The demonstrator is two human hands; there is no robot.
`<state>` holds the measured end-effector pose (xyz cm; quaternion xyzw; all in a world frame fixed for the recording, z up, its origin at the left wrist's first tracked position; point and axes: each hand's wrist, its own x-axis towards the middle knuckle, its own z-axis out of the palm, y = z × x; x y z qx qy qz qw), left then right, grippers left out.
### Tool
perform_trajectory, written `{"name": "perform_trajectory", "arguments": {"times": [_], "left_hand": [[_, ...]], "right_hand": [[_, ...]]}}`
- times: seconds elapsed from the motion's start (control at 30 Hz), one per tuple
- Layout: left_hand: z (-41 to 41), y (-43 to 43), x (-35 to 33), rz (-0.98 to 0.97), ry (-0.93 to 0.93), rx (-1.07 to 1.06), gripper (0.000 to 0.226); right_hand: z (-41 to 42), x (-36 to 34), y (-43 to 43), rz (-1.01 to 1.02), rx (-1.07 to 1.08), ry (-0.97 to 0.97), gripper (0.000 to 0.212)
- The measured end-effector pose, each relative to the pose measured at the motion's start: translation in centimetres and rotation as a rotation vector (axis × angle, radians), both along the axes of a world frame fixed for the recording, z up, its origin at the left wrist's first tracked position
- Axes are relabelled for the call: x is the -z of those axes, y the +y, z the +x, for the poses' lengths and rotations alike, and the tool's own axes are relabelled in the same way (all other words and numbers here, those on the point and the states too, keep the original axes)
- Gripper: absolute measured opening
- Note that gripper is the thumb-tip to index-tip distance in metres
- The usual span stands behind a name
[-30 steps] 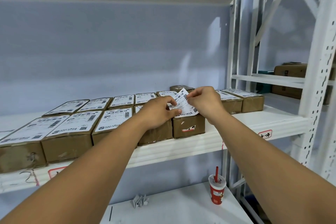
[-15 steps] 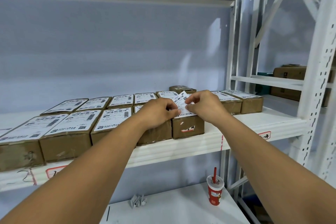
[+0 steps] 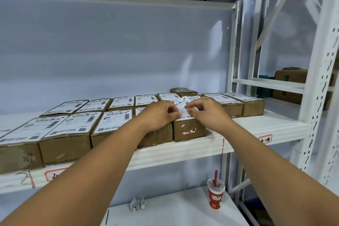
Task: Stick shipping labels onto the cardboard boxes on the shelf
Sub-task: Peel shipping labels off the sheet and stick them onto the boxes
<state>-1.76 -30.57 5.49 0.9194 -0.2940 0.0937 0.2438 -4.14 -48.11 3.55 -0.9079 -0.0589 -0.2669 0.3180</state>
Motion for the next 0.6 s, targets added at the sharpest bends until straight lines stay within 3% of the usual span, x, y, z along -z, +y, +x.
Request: {"name": "perform_trajectory", "arguments": {"times": [0.3,0.6], "left_hand": [[-0.1,0.0,0.0,0.014,-0.005,0.005,0.025],[0.2,-0.1,0.1,0.003,-0.011,0.014,0.023]], "right_hand": [[0.0,1.1,-1.2,0.547,-0.197,0.19,0.016],[0.8,0.7,-1.1,0.629,-0.185,0.316,0.014]]}}
